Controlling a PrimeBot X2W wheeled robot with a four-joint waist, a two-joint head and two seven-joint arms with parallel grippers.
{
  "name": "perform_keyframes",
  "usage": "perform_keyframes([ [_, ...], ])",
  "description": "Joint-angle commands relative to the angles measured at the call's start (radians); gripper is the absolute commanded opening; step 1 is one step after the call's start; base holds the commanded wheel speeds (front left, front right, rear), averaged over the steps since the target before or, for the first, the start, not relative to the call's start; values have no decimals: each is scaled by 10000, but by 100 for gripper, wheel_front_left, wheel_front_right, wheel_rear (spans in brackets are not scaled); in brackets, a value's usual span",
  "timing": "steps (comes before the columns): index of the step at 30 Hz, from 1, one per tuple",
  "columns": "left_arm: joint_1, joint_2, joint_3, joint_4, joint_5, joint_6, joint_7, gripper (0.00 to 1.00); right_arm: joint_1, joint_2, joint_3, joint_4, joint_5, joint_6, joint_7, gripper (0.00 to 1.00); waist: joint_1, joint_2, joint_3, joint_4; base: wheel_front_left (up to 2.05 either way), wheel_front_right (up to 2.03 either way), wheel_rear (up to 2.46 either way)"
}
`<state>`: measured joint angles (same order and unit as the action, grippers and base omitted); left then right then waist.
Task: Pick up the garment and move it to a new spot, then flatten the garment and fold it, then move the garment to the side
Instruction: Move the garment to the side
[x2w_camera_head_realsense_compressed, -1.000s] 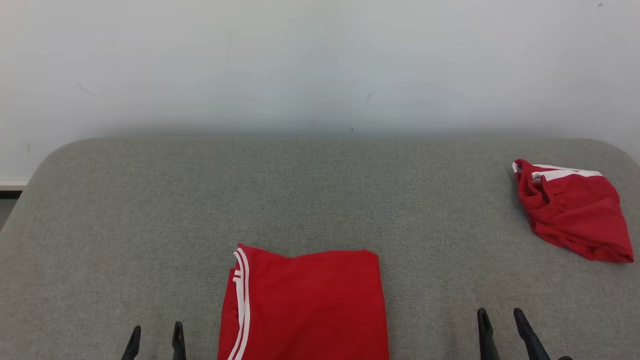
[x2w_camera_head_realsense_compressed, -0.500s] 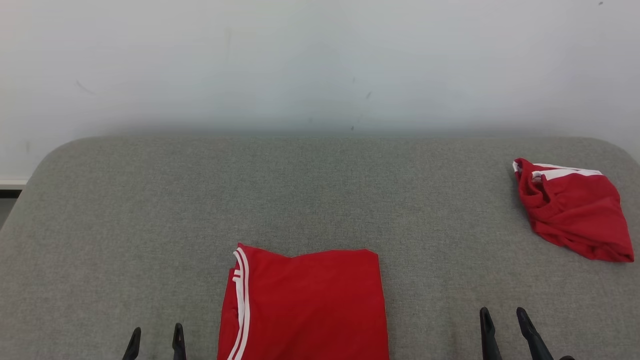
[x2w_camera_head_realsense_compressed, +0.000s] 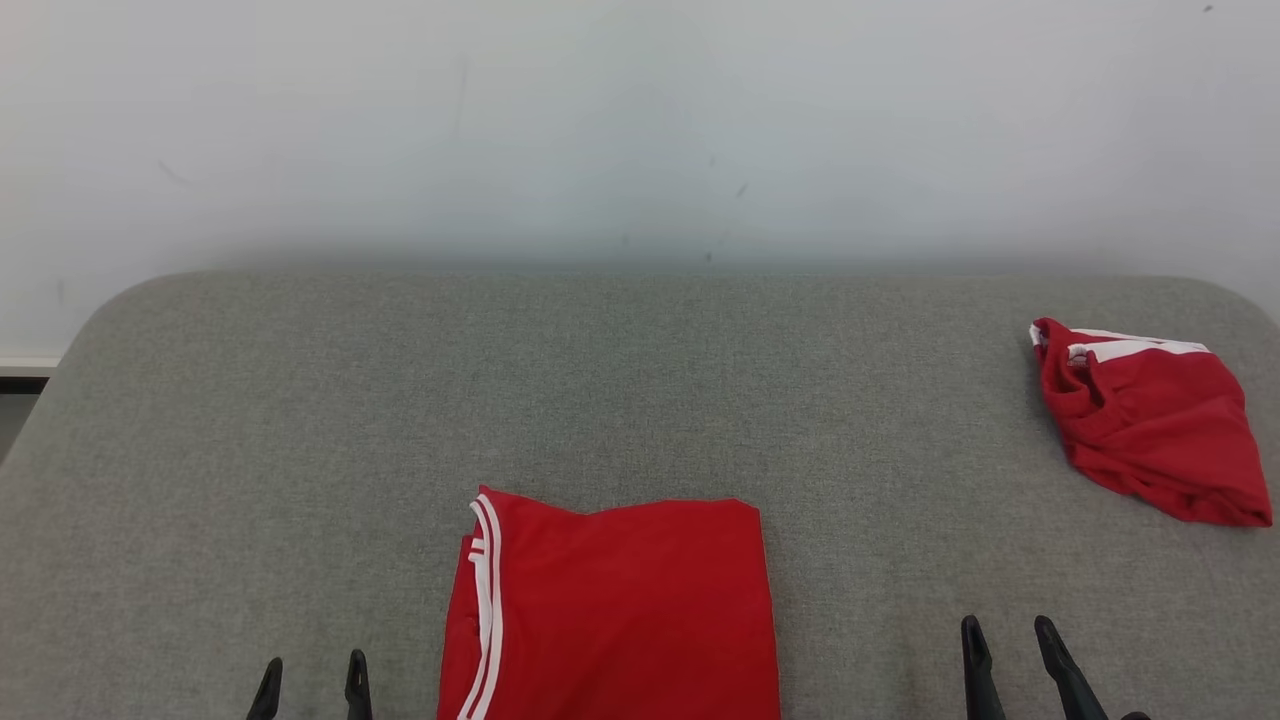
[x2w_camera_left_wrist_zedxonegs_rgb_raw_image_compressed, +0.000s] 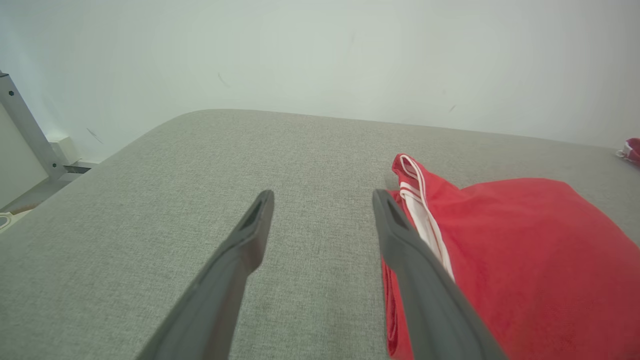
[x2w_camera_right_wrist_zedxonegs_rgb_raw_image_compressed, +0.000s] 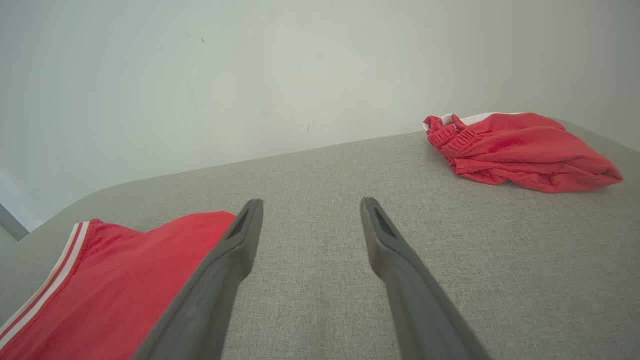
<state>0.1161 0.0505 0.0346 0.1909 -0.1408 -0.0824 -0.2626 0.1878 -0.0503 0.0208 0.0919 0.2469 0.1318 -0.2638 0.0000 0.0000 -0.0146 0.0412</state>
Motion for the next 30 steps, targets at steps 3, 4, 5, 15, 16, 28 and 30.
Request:
perform_keyframes([
  [3,1,-5,30,34,92,-6,-27,100,50,0,7,30,40,-14,-3,100,0,0,0,-6,0,0,0],
  [4,0,-5,34,35,94,-7,-27,100,53,0,11,35,40,-14,-3,100,0,0,1,-8,0,0,0],
  [5,-1,-7,33,37,105,-8,-27,100,54,0,9,38,47,-14,-3,100,0,0,1,-7,0,0,0],
  [15,-169,-6,-1,9,83,-30,-27,100,-123,0,408,441,84,-14,-1,100,0,0,21,347,0,0,0],
  [16,-170,-6,-36,19,126,-40,-27,100,-228,2,537,616,84,-14,-3,100,0,0,30,457,0,0,0],
  [28,-379,-4,-183,198,-46,-123,-28,100,-3013,-9,1544,4340,456,-14,-1,100,0,0,165,1954,0,0,0],
  [30,-412,-3,-231,218,-47,-126,-27,100,-3505,-4,1565,5076,535,-14,-3,100,0,0,196,2187,0,0,0],
])
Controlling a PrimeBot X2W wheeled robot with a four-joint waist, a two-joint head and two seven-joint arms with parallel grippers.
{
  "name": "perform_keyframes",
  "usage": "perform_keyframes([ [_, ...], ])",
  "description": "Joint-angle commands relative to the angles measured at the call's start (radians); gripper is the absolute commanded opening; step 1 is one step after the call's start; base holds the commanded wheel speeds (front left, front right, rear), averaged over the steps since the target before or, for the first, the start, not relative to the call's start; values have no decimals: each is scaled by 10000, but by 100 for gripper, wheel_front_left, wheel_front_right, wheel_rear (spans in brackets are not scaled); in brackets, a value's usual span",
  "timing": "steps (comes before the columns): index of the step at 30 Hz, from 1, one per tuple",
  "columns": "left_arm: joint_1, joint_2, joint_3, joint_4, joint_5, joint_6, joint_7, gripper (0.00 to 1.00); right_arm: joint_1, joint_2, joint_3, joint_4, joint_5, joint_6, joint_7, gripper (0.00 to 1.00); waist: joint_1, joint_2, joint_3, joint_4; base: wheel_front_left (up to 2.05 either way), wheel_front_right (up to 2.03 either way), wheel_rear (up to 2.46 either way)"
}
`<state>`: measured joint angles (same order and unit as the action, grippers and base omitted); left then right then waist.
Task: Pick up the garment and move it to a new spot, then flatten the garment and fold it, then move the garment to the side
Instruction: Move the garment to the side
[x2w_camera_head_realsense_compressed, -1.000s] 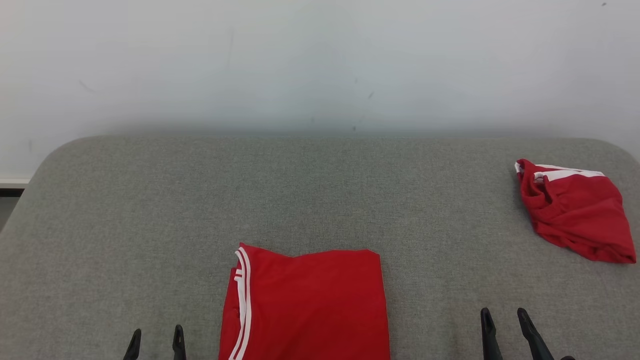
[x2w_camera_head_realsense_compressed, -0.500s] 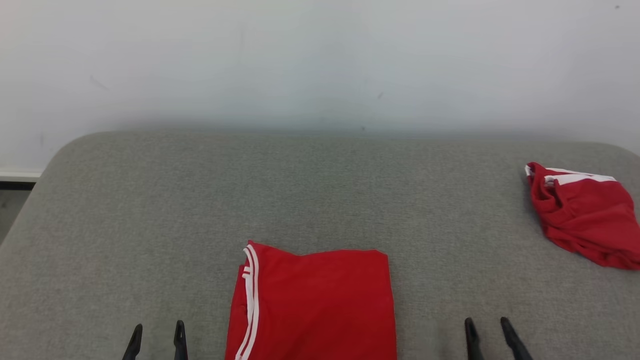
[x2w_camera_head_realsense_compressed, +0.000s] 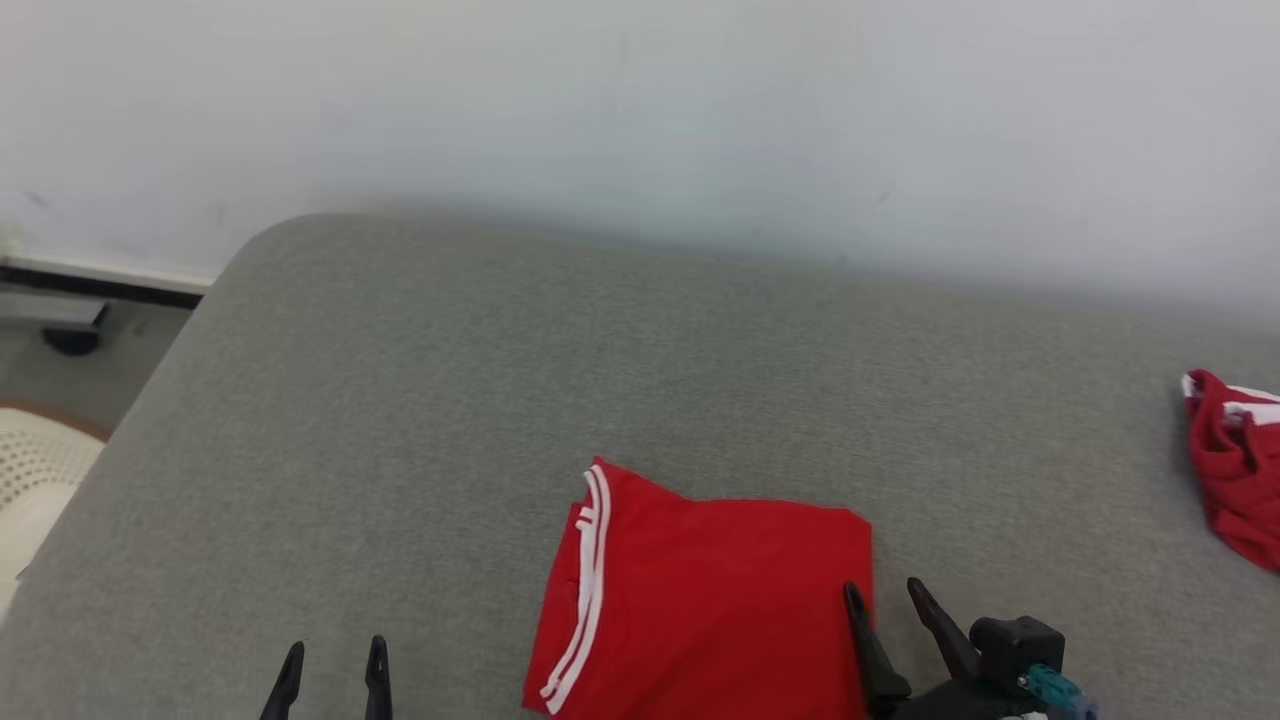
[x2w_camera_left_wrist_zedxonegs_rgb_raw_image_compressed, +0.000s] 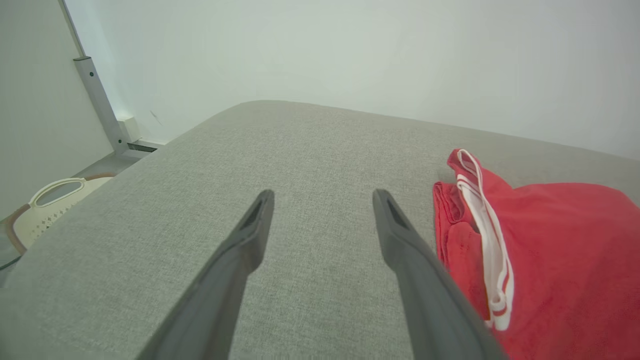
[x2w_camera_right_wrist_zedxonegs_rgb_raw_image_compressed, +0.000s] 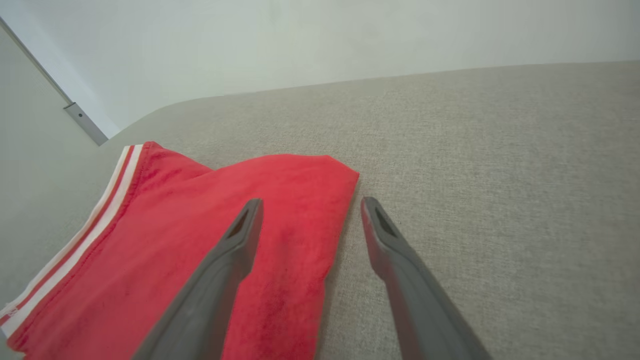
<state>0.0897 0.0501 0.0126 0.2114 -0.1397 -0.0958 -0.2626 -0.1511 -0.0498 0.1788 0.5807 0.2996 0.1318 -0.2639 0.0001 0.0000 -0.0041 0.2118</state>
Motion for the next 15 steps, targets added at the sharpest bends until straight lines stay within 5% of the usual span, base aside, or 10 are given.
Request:
perform_keyframes([
  [1,-142,-2,-54,25,-48,-2,-28,100,-327,-10,-15,585,86,-14,1,100,-1,0,100,581,0,0,0],
  [7,-155,3,-156,66,-64,2,-27,100,-1085,-7,224,2829,841,-14,2,100,-1,0,91,995,0,0,0],
  [12,-101,0,-129,55,-56,25,-27,100,-1142,13,1137,3454,1924,-14,34,100,-1,0,76,1018,0,0,0],
  [13,-82,0,-113,47,-73,31,-27,100,-1128,28,1396,3550,2148,-15,47,92,-1,0,72,999,0,0,0],
  [14,-63,0,-98,39,-99,33,-27,100,-1125,31,1643,3632,2313,-13,53,26,-1,0,63,970,0,0,0],
  [15,-44,1,-86,41,-113,50,-27,100,-1121,37,1873,3688,2506,-13,51,0,-1,0,55,932,0,0,0],
])
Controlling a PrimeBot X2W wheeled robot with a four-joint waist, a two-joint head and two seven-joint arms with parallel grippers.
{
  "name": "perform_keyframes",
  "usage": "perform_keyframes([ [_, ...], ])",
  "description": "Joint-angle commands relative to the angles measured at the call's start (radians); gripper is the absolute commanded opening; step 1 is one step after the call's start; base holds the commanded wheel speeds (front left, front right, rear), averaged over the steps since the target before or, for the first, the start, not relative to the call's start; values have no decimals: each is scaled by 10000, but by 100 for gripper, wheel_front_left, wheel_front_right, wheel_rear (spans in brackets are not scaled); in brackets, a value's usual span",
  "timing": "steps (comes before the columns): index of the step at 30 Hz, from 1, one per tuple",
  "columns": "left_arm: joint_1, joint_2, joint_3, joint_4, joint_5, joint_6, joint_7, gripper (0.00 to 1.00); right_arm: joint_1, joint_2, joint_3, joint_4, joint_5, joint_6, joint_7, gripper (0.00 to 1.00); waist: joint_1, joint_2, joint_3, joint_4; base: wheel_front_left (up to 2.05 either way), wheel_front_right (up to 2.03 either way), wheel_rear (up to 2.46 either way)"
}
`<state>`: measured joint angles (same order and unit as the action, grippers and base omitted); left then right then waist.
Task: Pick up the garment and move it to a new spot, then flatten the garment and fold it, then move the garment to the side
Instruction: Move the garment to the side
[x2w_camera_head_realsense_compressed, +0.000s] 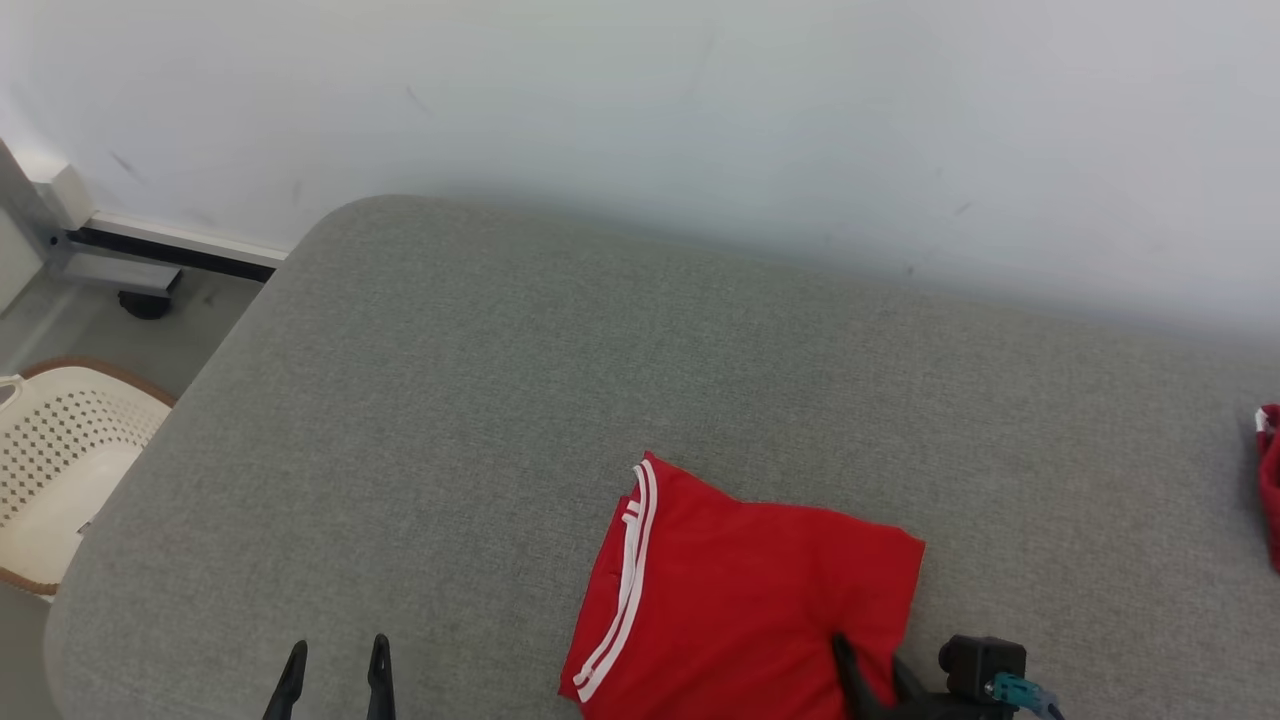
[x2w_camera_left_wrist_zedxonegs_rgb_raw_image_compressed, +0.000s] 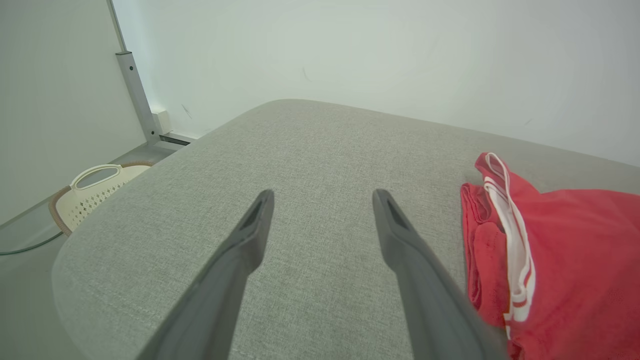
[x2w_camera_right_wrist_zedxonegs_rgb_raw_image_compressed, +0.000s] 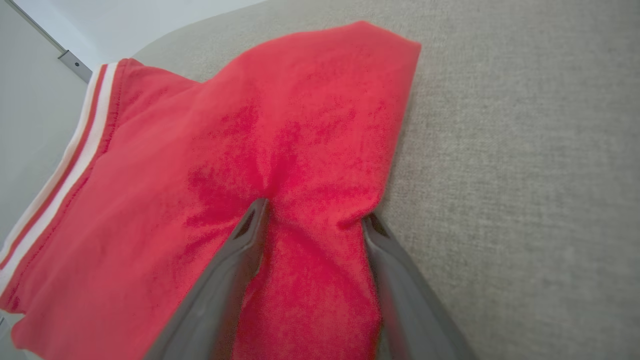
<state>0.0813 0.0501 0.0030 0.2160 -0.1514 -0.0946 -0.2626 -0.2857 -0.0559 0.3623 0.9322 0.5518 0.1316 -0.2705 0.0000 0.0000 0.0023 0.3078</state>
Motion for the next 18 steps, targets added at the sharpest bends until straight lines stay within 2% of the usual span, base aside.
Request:
perform_keyframes([
  [1,46,1,7,-2,-28,37,-27,100,185,96,176,231,114,-11,118,0,0,0,-23,-72,0,0,0],
  [5,66,3,54,-26,-98,72,-27,100,-215,67,205,50,-64,-13,77,0,0,0,-105,-322,0,0,0],
  [9,194,-1,138,-134,-227,129,-28,100,-614,6,-345,-305,-1175,-13,61,0,0,0,-112,-797,0,0,0],
  [13,128,-4,122,-233,-376,127,-27,100,-1104,-620,-651,-551,-2007,-13,61,0,0,0,-14,-1369,0,0,0],
  [18,-124,-1,84,-339,-495,138,-26,100,-2138,-1626,-188,-509,-2512,-13,74,0,0,0,356,-2136,0,0,0],
])
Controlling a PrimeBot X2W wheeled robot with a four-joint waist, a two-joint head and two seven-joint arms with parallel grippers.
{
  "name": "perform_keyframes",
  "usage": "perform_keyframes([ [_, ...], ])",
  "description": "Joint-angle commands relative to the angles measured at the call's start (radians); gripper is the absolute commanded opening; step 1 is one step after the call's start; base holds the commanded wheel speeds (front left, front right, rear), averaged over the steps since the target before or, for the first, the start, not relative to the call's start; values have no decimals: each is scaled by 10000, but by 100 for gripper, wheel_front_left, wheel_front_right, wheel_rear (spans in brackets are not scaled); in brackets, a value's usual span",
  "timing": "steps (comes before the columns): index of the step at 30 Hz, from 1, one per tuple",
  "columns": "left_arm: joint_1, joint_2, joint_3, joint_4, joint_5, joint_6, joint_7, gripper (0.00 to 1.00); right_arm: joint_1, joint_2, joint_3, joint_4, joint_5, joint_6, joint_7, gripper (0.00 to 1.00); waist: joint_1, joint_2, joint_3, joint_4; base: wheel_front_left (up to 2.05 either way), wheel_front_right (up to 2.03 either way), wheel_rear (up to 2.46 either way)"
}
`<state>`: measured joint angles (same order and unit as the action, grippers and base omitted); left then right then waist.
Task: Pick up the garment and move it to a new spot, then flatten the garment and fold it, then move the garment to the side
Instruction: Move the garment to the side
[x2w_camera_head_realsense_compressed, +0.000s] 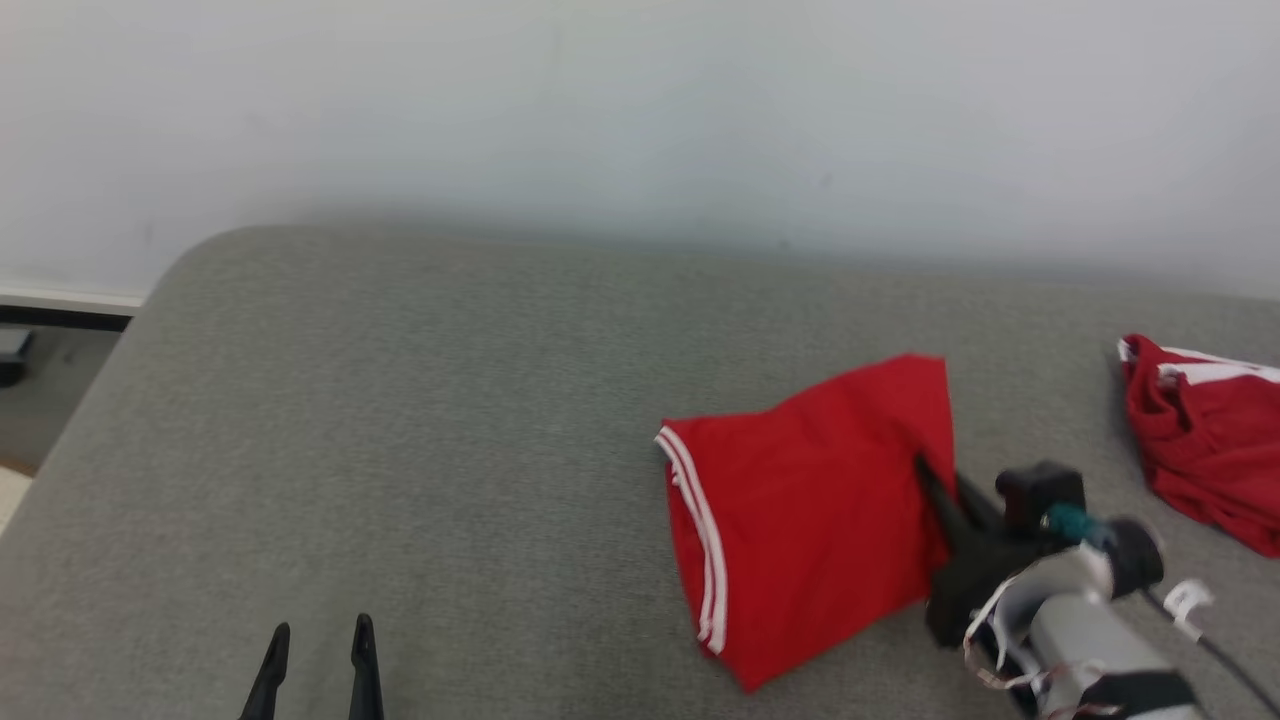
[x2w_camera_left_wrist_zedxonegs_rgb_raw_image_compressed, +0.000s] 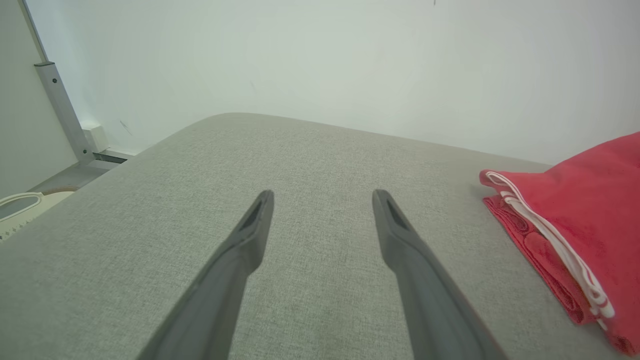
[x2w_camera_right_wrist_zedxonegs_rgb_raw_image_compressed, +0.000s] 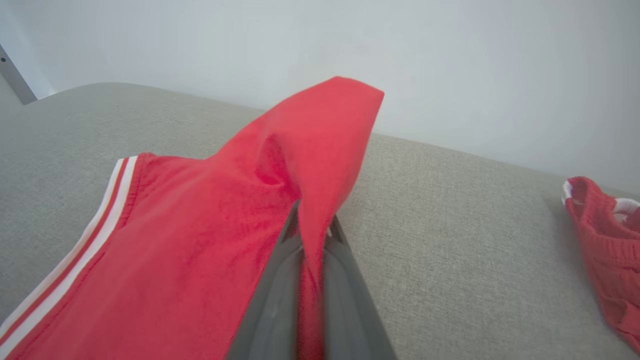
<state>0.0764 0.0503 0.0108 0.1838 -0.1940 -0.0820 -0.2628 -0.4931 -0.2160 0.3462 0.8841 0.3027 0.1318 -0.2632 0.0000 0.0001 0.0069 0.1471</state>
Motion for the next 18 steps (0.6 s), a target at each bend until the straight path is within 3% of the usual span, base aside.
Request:
perform_keyframes([
  [1,-147,-3,47,-37,-64,2,-25,100,-345,-259,120,-14,-69,-15,25,0,0,-1,418,-697,0,0,0],
  [7,-534,-1,99,-61,101,-108,-25,100,-1801,-1386,800,211,125,-15,338,0,0,-1,1000,-1410,0,0,0],
  [18,-1207,160,331,-315,602,-354,-25,100,-3713,-3017,1764,1100,673,-15,697,0,0,-1,2134,-1948,0,0,0],
])
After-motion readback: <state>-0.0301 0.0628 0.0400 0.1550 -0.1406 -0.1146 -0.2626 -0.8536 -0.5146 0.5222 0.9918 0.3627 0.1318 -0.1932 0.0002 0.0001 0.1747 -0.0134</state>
